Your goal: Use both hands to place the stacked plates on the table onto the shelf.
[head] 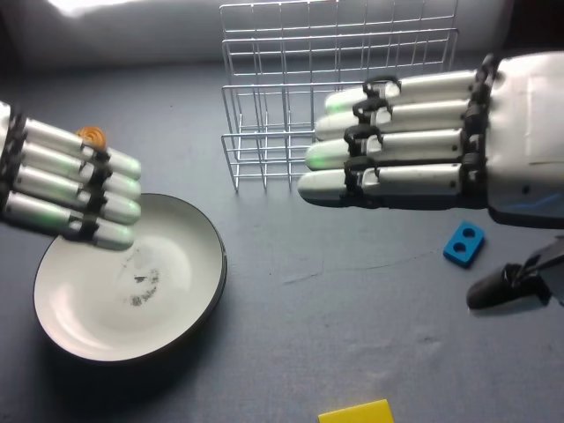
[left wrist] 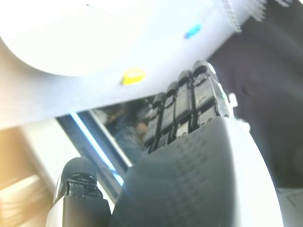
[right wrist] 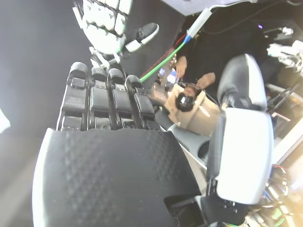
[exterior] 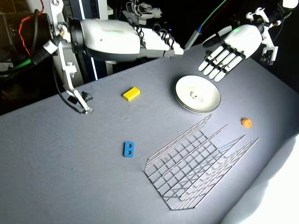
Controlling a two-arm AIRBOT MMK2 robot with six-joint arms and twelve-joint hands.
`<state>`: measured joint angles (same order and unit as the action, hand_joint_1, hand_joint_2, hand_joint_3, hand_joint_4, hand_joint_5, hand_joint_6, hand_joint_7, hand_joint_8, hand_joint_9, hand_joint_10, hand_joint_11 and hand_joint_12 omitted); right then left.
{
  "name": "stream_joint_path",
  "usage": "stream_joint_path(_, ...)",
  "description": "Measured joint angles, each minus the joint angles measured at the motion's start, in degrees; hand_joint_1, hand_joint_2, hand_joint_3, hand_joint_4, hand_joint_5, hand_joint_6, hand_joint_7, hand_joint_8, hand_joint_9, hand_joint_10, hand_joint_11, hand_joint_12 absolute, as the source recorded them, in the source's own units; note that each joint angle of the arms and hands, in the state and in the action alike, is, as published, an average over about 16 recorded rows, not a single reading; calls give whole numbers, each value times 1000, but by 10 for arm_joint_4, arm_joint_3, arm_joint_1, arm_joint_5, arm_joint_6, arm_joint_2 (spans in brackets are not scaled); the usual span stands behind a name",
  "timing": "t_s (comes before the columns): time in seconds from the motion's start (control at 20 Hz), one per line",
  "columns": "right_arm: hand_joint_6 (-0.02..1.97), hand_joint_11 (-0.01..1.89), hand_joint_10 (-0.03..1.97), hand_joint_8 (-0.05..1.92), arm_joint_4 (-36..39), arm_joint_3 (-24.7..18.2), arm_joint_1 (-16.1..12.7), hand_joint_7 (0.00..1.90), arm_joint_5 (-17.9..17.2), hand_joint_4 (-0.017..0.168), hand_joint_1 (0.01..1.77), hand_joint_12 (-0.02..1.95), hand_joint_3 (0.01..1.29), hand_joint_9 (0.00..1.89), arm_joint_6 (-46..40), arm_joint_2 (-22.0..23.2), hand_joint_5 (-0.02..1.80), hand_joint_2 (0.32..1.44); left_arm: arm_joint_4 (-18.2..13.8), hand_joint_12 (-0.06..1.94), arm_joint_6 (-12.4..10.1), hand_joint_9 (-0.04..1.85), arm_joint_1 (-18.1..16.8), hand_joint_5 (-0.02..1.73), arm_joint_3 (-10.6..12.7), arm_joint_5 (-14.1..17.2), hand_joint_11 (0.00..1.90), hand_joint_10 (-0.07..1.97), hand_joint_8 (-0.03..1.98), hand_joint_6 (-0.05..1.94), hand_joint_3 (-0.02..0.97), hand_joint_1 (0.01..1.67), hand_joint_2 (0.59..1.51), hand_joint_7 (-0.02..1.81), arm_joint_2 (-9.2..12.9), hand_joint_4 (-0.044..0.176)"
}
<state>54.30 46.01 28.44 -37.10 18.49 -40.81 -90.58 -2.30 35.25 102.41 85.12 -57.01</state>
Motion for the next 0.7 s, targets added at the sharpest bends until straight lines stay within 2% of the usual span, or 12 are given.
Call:
stream_joint_path(0.35, -5, 21, -2, 16, 36, 11, -5, 14, 43, 6, 1030, 21, 19, 15, -38, -14, 12, 931, 12, 12, 39, 18, 78, 21, 46, 3, 17, 8, -2, 6, 22, 20, 1074, 19, -29, 1)
stream_joint_path(0.7, -5, 21, -1, 16, 38, 12, -6, 14, 67, 6, 1076, 20, 19, 15, -33, -27, 13, 947, 25, 12, 58, 15, 131, 21, 100, 3, 17, 8, -2, 6, 19, 19, 1075, 18, -61, 1)
